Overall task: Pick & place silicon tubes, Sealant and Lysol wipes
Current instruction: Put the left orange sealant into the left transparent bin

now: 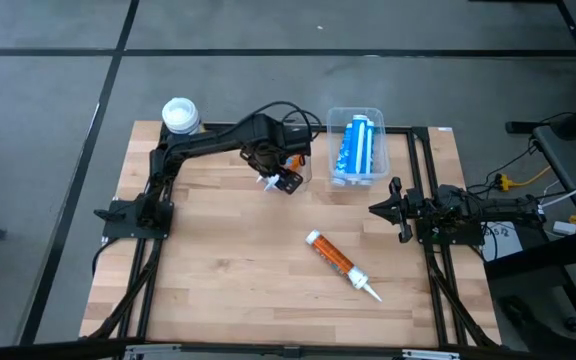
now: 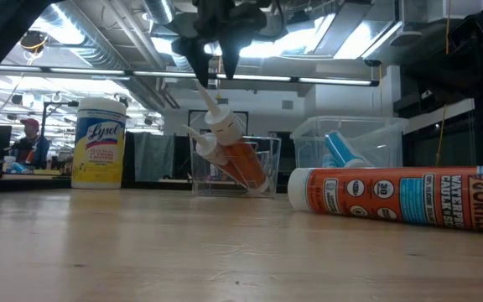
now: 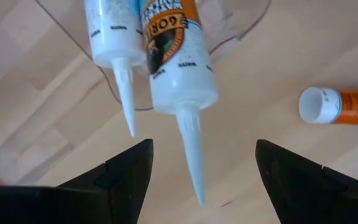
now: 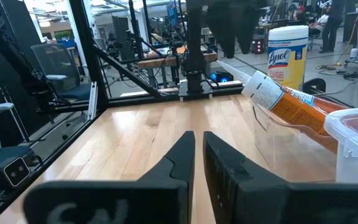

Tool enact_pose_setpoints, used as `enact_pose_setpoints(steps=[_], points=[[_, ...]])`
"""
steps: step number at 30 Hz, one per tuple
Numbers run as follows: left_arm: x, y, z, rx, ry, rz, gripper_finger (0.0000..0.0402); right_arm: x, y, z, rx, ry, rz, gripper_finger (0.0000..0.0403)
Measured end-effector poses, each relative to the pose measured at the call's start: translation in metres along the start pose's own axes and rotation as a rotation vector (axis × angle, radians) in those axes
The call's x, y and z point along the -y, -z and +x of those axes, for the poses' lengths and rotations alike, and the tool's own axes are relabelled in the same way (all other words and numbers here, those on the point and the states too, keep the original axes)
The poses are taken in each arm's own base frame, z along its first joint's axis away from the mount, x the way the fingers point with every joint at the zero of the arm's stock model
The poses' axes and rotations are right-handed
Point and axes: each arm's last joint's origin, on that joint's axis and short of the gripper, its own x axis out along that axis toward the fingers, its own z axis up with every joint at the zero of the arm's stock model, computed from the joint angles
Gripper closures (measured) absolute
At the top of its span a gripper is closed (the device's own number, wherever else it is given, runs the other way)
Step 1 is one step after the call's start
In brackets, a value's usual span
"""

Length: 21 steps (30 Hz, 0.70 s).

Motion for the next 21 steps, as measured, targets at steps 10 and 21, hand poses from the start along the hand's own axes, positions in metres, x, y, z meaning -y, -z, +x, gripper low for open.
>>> enact_pose_setpoints(steps=[10, 21], points=[[-0.004, -0.010, 0.012, -0.048, 0.014, -0.002, 0.0126, 0.000, 0.000, 0.000, 0.001, 0.000, 0.000, 0.0368], [-0.002, -0.012, 0.019, -0.078, 0.021, 0.001, 0.0239, 0.000, 0.000, 0.000, 0.000, 0.001, -0.002, 0.0368]])
